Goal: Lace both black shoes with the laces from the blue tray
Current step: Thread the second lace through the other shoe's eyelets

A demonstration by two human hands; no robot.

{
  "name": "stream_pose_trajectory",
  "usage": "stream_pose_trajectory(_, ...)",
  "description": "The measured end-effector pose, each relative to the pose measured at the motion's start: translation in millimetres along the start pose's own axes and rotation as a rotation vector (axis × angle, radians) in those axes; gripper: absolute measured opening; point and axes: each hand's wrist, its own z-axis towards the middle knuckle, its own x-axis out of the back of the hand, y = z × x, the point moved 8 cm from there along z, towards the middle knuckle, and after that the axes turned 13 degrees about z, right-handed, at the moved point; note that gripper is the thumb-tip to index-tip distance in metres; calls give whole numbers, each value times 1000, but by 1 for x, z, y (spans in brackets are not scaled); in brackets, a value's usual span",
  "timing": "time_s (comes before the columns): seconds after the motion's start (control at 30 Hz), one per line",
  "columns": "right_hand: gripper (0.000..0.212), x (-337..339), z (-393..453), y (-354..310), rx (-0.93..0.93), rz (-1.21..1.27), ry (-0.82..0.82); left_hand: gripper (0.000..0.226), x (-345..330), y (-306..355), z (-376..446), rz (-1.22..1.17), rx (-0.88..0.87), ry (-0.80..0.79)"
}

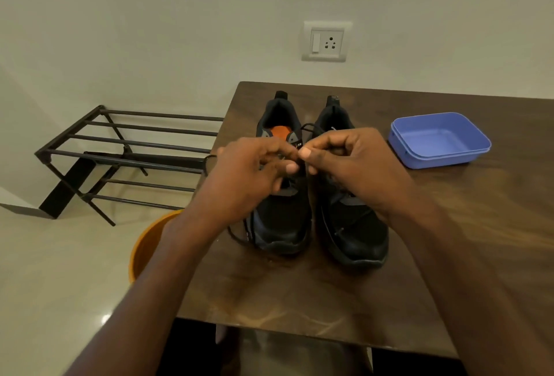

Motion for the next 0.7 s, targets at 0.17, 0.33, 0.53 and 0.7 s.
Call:
stream_pose_trajectory(0.17,5,39,5,17,-48,-113,186,14,25,-55,-3,345,209,67)
stream_pose_trajectory(0.33,15,4,4,7,13,-1,-28,33,3,-11,4,137,9,28)
stream_pose_trajectory(0.53,12,18,12,17,6,58,186,17,7,-28,12,53,100,46)
stream_pose_trajectory(0.7,21,-1,15,20,30,-40,83,19,-2,-36,4,-68,109,49)
